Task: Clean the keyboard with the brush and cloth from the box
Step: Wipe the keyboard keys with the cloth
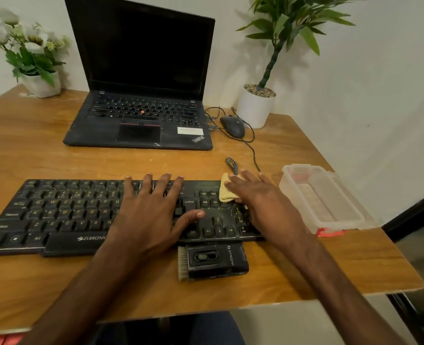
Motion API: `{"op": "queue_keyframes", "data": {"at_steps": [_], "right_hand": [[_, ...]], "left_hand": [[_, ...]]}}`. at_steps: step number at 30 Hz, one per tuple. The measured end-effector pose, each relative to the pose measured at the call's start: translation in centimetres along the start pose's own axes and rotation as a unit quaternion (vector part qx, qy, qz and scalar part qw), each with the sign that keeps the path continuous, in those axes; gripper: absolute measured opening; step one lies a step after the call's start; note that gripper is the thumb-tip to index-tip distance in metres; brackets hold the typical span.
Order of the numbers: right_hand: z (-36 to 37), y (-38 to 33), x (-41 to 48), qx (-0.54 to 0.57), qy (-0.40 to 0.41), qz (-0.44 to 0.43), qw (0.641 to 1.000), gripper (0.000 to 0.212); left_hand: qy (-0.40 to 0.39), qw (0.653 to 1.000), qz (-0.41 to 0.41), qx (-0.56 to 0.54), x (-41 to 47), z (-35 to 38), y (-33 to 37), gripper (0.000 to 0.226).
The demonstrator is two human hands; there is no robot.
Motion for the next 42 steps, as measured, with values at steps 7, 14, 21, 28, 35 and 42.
{"op": "queue_keyframes", "data": {"at_steps": [7,14,21,28,35,42], "right_hand": [[-1.6,0.5,-4.9,-0.012,0.027,-0.170,0.985,0.066],[-2.5,0.3,2.0,-0.075,0.101,0.032,0.992,0.043],[-0.8,-3.2,6.3,0.056,0.020,-0.080,0.995,0.023],[-1.8,0.0,5.4,-0.007,-0.056,-0.075,0.996,0.028],[-1.4,-1.2,4.8,0.022,-0.014,-0.027,0.999,0.025],[-1.2,-3.1,6.7,0.060,-0.026,-0.068,0.996,0.023]], "left_hand": [[0.016,1.000,0.003,0.002,0.0,0.0,0.0,0.111],[0.030,0.999,-0.018,0.013,-0.8,-0.5,0.2,0.133],[0.050,0.998,0.011,0.032,-0.8,0.4,0.0,0.123],[0.033,0.998,-0.029,0.039,-1.0,-0.3,0.1,0.138],[0.042,0.998,-0.034,0.033,-1.0,-0.4,0.3,0.138],[0.036,0.998,-0.038,0.031,-1.0,-0.3,0.2,0.134]]}}
Point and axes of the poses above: each hand's wrist, its own x-axis towards the middle knuckle, its own z-axis out of the palm, y = z × x, the point moved 1 cm from there along x, towards the middle knuckle, and after that the axes turned 11 degrees about -x, right-handed, at the moved point
